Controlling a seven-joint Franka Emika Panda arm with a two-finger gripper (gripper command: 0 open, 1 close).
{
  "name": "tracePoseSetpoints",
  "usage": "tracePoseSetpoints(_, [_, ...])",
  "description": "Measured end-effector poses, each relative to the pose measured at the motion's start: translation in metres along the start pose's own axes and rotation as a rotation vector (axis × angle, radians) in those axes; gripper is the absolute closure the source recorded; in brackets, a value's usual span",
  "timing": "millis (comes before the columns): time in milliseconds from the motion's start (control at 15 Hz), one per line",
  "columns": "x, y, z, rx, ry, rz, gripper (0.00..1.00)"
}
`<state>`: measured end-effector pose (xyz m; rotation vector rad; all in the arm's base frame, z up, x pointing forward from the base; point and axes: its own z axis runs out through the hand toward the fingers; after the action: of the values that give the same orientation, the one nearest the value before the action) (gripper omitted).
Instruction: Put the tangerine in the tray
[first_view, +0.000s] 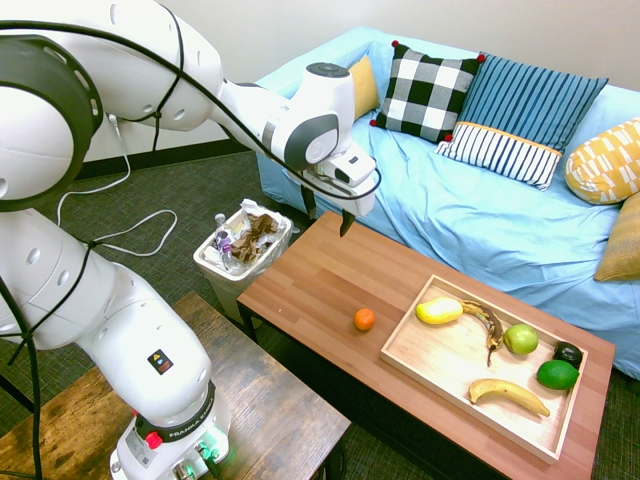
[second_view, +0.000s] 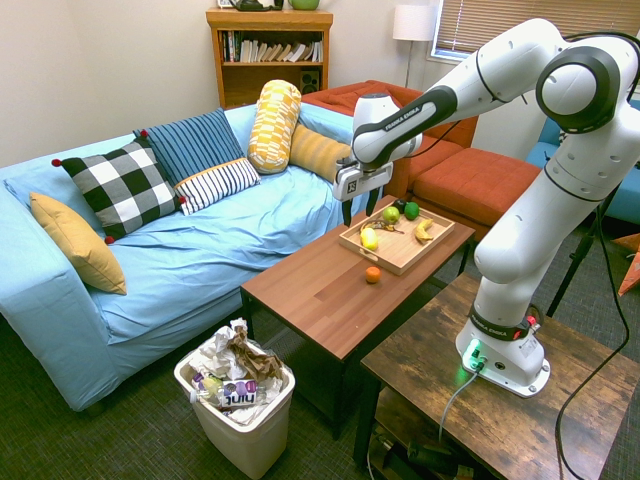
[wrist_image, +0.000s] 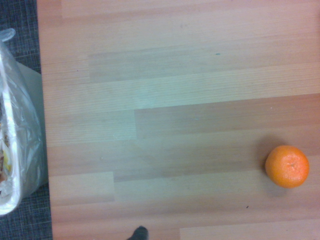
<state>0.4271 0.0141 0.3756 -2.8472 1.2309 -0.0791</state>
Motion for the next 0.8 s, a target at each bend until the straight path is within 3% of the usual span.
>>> tracePoseSetpoints(400, [0.026,0.019,0.013,-0.004,-0.004,0.055,0.0])
tracePoseSetpoints(800, [0.068,0.05,0.068,0.013,-0.007,0.097,0.0])
